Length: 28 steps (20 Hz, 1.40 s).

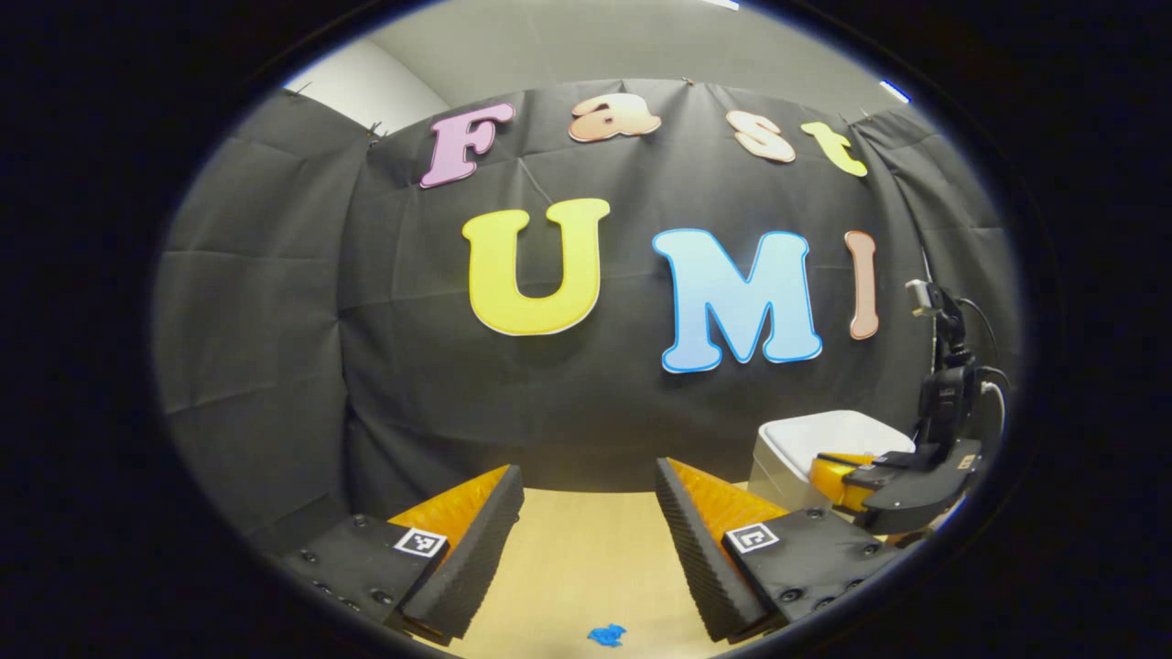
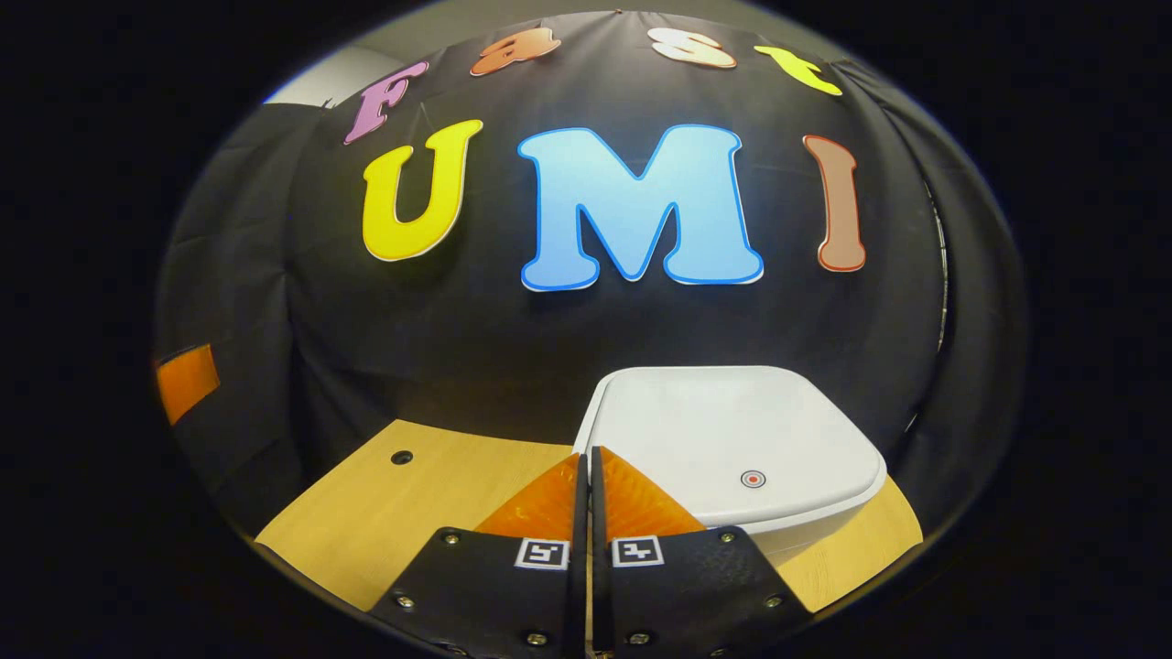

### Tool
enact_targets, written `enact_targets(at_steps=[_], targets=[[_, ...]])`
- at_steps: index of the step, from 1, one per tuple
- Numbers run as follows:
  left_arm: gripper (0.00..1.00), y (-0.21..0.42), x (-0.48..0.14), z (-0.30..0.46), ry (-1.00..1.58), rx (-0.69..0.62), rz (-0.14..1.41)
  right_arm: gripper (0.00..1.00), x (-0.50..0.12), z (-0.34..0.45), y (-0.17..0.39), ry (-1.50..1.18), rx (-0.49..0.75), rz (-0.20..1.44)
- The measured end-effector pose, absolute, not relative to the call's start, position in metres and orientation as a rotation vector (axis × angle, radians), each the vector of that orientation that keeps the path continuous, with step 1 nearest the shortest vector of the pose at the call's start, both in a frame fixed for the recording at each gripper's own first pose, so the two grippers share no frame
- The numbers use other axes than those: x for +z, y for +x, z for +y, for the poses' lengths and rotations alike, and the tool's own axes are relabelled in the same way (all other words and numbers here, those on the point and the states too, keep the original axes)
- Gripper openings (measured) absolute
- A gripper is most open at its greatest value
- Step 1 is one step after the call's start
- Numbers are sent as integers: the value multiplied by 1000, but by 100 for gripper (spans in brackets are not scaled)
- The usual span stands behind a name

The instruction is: Press the lid of the desktop garbage bin to open it, pick up the crumpled paper on the desktop and throw it into the bin, then pick up the pop can on the desktop and drop it into the bin, and finally close the garbage bin lid.

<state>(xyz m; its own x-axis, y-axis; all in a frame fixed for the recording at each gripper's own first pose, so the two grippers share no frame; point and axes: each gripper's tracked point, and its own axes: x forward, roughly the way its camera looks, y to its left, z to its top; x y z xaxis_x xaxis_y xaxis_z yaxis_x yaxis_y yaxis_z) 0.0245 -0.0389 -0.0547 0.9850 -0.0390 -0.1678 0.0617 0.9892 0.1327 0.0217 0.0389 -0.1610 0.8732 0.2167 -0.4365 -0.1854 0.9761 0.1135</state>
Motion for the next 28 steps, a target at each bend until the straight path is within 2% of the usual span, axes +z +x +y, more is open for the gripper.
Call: enact_targets(at_steps=[5, 11, 20, 28], targets=[[95, 21, -53, -39, 127, -53, 163, 3, -163, 37, 21, 128, 205, 470], [95, 12, -43, -37, 135, -47, 138, 2, -156, 37, 22, 60, 210, 455], [95, 7, -39, -32, 150, -34, 124, 1, -151, 30, 30, 187, 173, 502], [95, 10, -39, -39, 147, -51, 120, 1, -121, 27, 36, 177, 168, 413]])
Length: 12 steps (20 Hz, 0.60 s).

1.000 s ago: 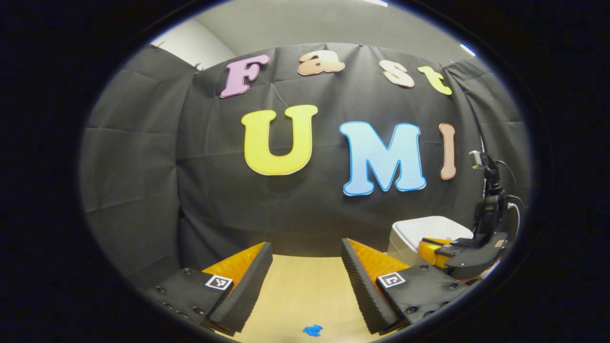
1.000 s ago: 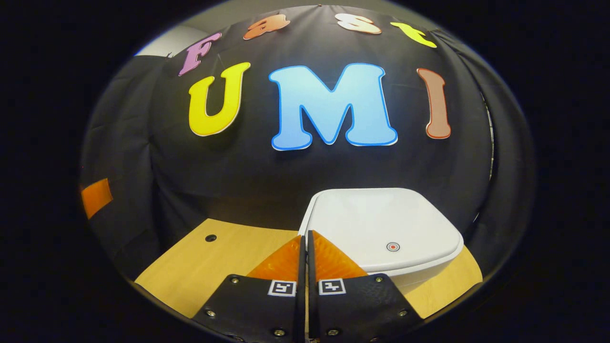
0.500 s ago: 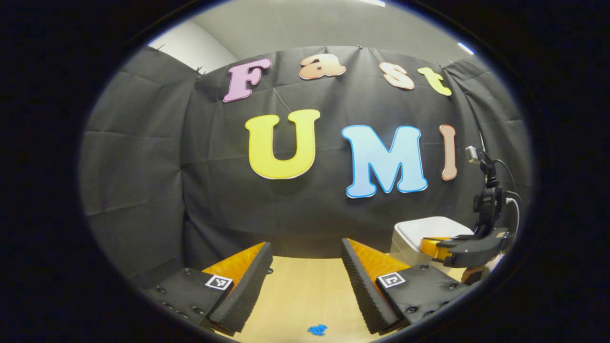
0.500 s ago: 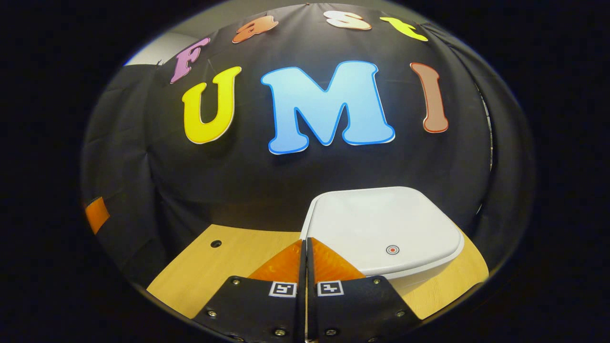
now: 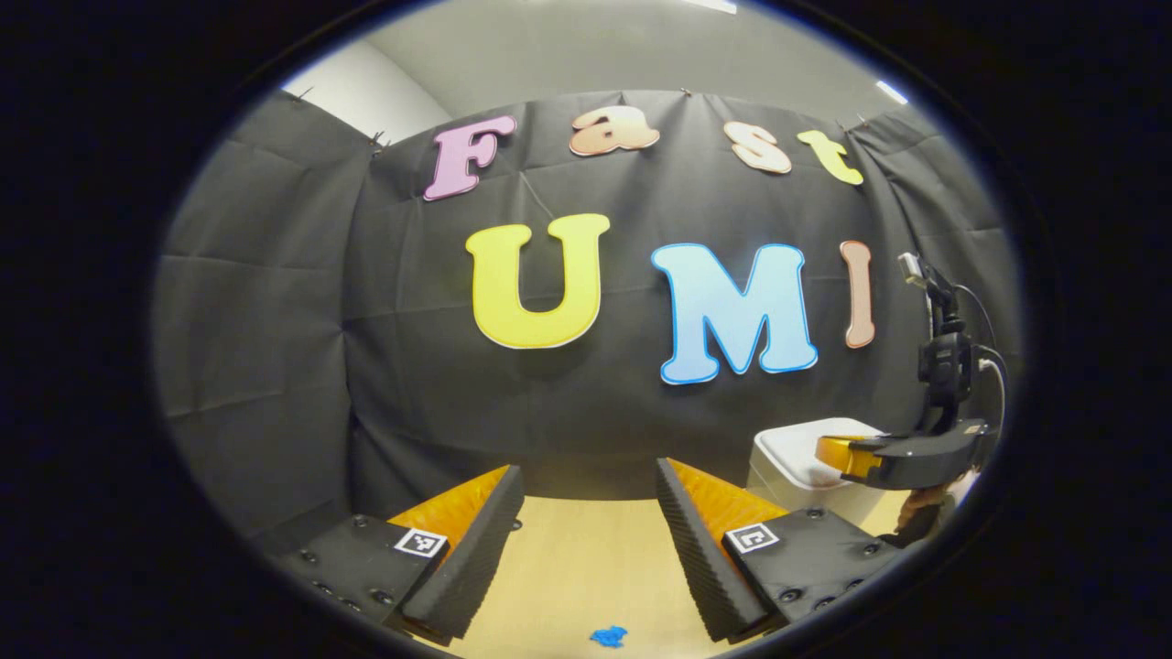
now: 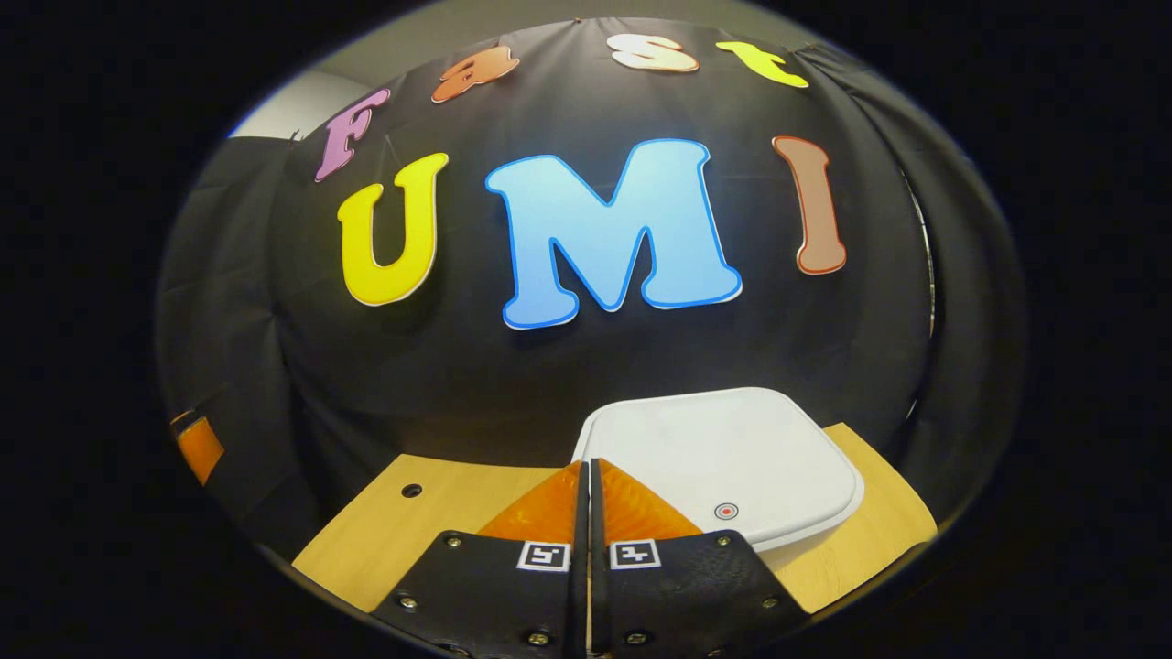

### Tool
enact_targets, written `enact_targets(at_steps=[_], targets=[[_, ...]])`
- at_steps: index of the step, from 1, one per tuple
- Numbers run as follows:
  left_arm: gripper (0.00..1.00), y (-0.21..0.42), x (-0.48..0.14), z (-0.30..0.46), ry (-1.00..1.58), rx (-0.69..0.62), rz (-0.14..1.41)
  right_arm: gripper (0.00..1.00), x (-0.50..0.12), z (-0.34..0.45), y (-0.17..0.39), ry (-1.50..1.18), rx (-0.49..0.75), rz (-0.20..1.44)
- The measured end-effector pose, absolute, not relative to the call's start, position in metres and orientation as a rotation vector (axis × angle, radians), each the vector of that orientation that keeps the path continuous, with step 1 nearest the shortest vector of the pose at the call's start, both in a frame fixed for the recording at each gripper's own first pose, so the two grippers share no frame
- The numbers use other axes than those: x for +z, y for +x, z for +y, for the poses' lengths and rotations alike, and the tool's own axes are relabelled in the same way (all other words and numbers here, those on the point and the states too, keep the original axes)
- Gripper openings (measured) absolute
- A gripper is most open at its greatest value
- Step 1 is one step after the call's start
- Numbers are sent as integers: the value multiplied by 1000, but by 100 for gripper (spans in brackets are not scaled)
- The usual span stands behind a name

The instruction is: Press the lid of the desktop garbage bin to open it, pick up the crumpled paper on the desktop and throw it into the bin, then pick up the pop can on the desktop and drop it into the bin, and finally close the garbage bin lid.

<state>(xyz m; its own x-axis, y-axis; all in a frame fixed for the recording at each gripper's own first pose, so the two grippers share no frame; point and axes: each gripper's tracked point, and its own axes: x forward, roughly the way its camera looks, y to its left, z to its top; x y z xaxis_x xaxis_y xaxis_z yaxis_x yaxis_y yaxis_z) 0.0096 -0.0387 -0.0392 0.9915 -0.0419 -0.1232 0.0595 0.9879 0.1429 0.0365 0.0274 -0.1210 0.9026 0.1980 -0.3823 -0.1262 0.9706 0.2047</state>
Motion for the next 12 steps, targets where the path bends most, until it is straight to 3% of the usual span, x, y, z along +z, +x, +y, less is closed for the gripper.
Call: enact_targets(at_steps=[6, 12], targets=[[95, 5, -42, -44, 114, -64, 118, 1, -127, 36, 29, 155, 202, 434], [95, 9, -47, -44, 120, -67, 129, 2, -151, 0, 28, 150, 112, 475]])
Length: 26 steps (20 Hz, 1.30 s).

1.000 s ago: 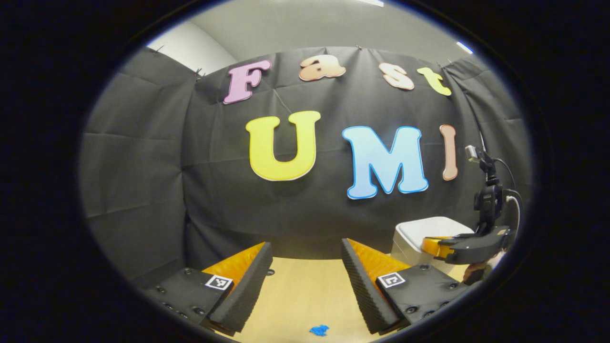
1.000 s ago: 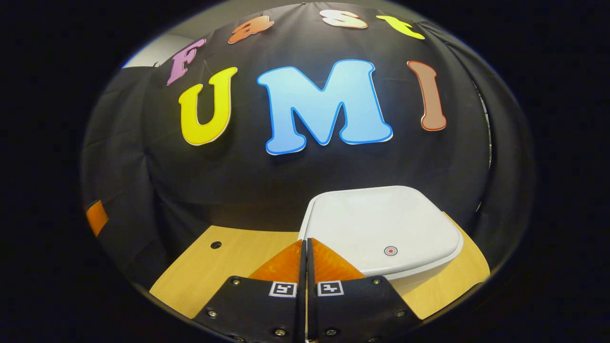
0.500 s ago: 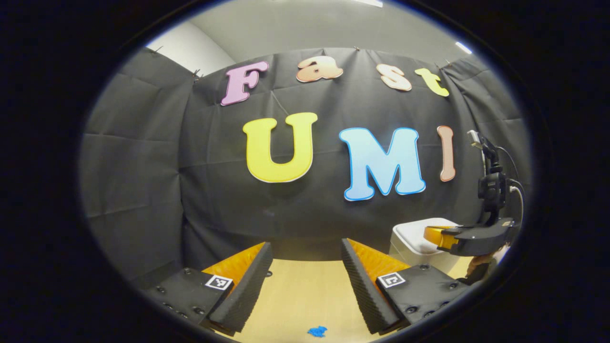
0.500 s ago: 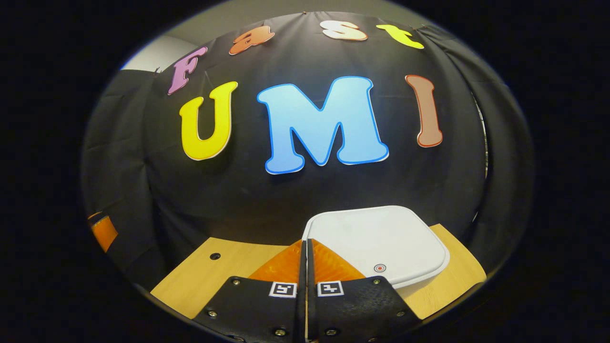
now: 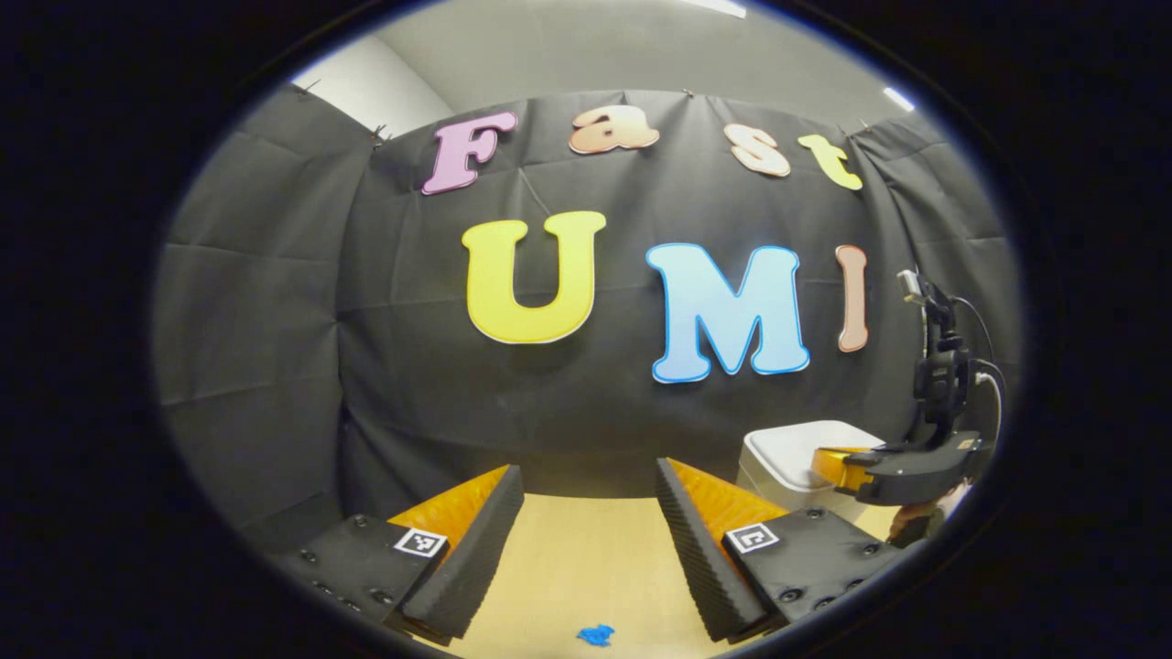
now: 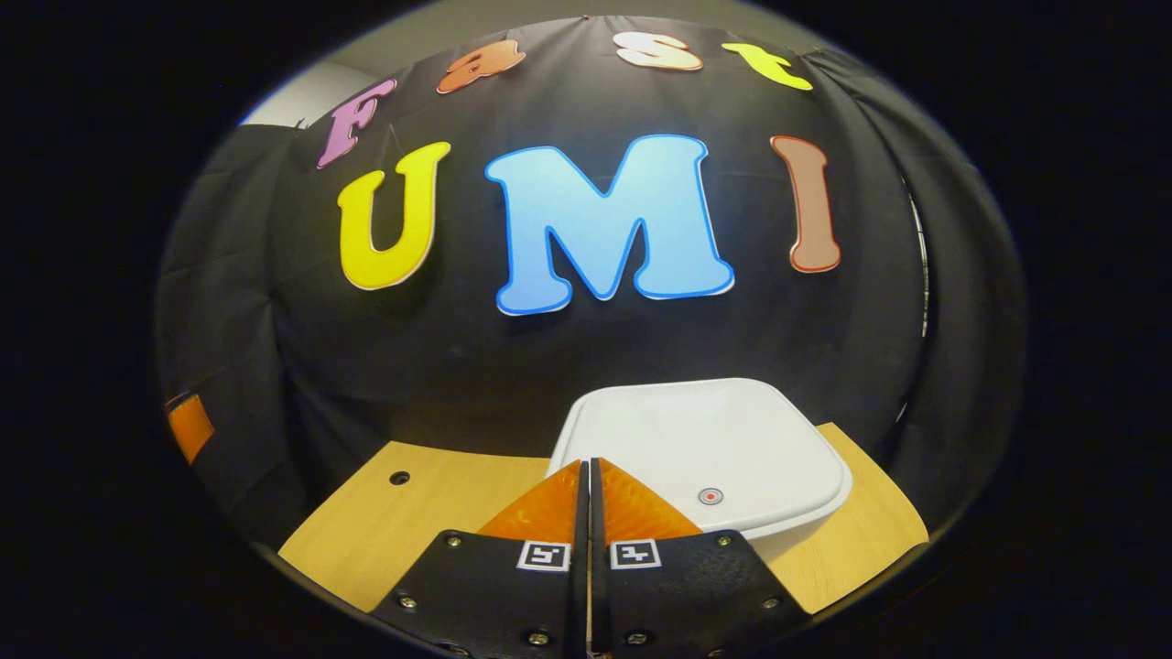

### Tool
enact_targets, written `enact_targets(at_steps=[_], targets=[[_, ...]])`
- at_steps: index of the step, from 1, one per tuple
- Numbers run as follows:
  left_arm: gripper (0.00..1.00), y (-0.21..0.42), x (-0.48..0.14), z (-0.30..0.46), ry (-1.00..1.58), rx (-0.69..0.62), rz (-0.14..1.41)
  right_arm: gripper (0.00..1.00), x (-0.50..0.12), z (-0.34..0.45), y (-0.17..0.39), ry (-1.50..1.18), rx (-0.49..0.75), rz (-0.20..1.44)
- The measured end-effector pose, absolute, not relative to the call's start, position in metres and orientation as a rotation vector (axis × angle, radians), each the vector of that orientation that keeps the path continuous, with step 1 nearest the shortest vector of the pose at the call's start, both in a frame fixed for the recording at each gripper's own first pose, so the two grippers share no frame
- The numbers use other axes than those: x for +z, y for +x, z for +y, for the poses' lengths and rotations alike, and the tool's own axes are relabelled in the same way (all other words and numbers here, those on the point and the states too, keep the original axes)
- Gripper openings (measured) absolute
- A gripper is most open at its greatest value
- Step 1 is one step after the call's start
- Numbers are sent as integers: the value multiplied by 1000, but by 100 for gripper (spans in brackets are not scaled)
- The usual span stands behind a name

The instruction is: Press the lid of the desktop garbage bin to open it, pick up the crumpled paper on the desktop and throw it into the bin, then pick up the pop can on the desktop and drop it into the bin, and finally close the garbage bin lid.

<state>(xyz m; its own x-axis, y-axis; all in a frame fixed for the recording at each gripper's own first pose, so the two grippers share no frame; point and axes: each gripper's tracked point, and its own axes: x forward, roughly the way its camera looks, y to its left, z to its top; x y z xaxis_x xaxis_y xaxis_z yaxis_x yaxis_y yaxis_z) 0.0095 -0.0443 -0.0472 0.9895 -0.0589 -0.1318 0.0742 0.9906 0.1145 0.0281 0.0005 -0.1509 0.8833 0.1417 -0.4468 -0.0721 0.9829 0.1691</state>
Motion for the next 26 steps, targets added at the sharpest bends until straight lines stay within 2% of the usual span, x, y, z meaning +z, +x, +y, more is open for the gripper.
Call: enact_targets(at_steps=[4, 10, 15, 17, 22, 24, 26], targets=[[95, 14, -52, -43, 121, -63, 139, 2, -157, -30, 34, 158, 37, 472], [95, 18, -62, -47, 118, -71, 166, 2, -168, -29, 30, 152, 71, 425], [95, 20, -67, -55, 120, -90, 177, 2, -152, -30, 38, 110, 69, 370], [95, 22, -69, -59, 123, -99, 178, 2, -153, -29, 39, 87, 81, 393], [95, 25, -70, -70, 125, -127, 179, 3, -107, -37, 46, 80, 52, 281], [95, 25, -71, -74, 123, -138, 178, 10, -89, -39, 50, 113, 34, 232], [95, 25, -69, -77, 123, -147, 175, 11, -75, -42, 50, 137, 10, 192]])
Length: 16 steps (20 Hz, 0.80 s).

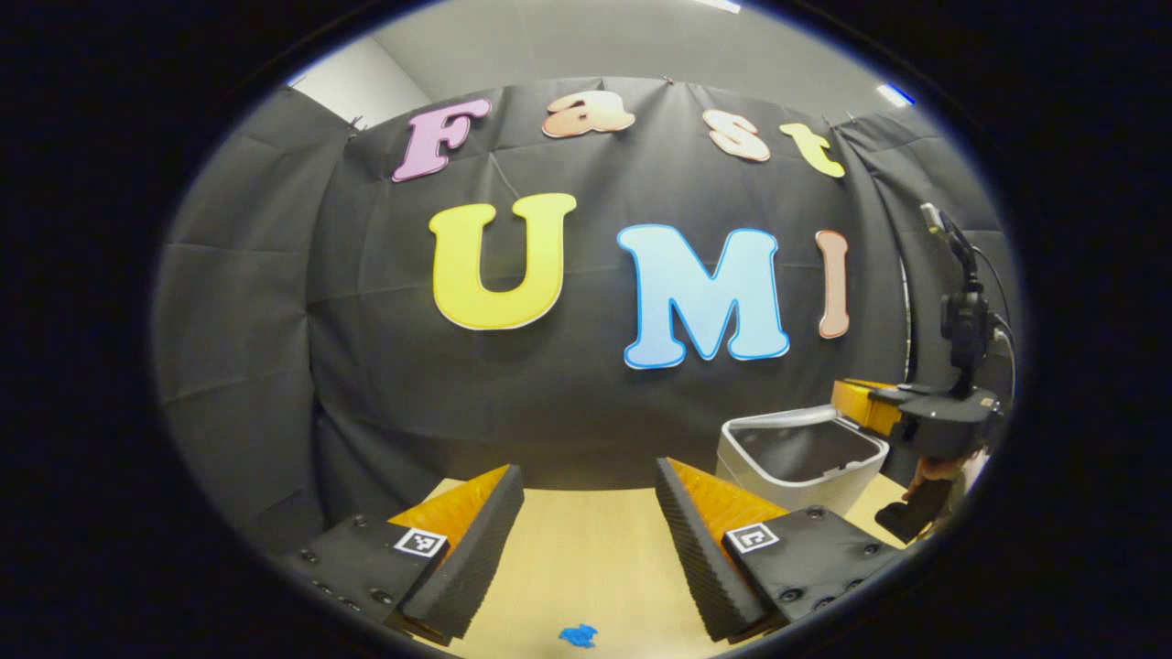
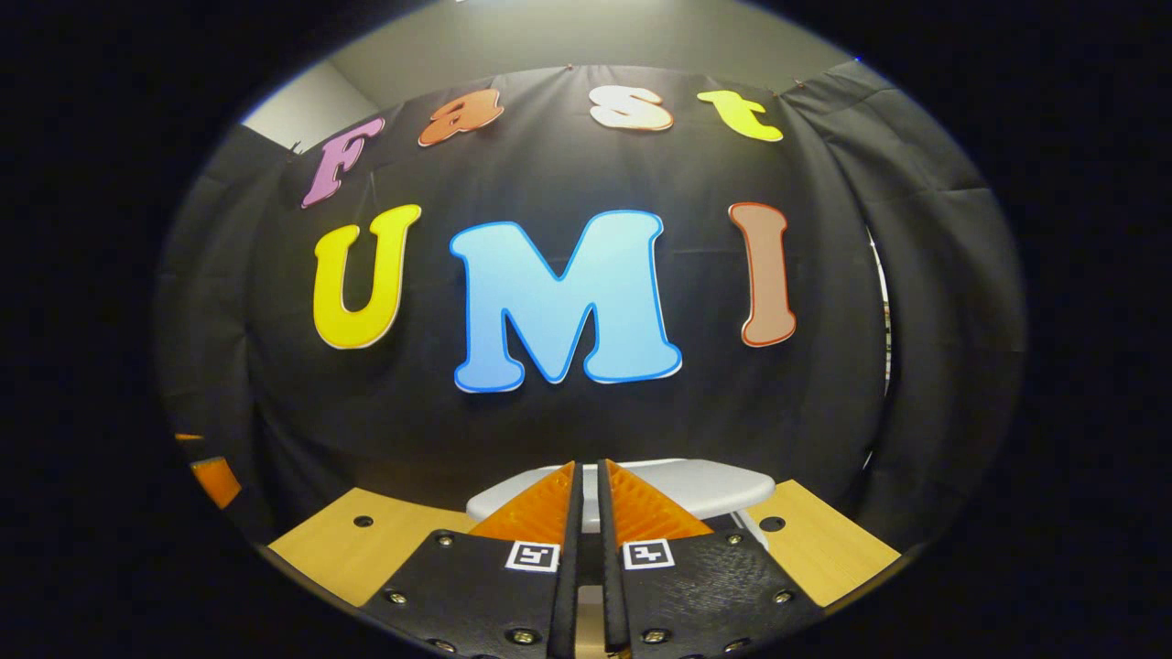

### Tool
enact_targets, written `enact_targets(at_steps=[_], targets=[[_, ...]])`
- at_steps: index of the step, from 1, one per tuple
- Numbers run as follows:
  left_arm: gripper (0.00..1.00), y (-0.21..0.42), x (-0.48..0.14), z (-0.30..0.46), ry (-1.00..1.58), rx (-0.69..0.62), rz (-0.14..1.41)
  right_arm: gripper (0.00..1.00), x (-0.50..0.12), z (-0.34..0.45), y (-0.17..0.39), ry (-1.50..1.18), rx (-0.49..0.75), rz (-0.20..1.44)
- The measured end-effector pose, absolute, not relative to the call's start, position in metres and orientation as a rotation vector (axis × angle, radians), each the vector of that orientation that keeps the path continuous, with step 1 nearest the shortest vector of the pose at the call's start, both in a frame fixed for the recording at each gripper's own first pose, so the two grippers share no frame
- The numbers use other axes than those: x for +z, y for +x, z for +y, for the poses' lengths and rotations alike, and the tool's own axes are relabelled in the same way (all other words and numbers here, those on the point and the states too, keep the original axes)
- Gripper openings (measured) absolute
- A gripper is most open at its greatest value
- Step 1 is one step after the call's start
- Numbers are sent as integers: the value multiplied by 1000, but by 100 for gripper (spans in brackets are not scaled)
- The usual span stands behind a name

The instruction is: Press the lid of the desktop garbage bin to open it, pick up the crumpled paper on the desktop and throw it into the bin, then pick up the pop can on the desktop and drop it into the bin, and finally close the garbage bin lid.

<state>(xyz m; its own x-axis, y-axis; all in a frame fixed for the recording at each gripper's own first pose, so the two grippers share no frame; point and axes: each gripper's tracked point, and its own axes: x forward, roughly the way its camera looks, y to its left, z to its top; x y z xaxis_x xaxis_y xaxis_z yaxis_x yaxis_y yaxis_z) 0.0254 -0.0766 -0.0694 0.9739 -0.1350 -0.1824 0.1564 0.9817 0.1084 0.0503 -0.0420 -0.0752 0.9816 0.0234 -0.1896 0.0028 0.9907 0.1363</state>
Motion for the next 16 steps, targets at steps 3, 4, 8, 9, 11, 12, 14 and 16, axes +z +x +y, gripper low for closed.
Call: enact_targets(at_steps=[3, 4, 8, 9, 11, 12, 14, 16], targets=[[95, 25, -68, -78, 122, -154, 171, 11, -53, -46, 49, 134, -15, 128], [95, 26, -68, -79, 122, -155, 171, 11, -47, -48, 48, 125, -24, 107], [95, 26, -71, -76, 114, -155, 176, 11, -39, -49, 45, 123, -35, 81], [95, 26, -71, -74, 111, -153, 178, 11, -37, -50, 44, 121, -37, 81], [95, 26, -71, -71, 107, -148, 181, 11, -35, -49, 41, 110, -39, 78], [95, 25, -73, -68, 106, -145, 181, 11, -35, -50, 38, 104, -39, 77], [95, 26, -73, -62, 102, -137, 184, 17, -32, -47, 36, 96, -35, 75], [95, 26, -75, -58, 101, -129, 189, 19, -32, -46, 33, 90, -31, 78]])
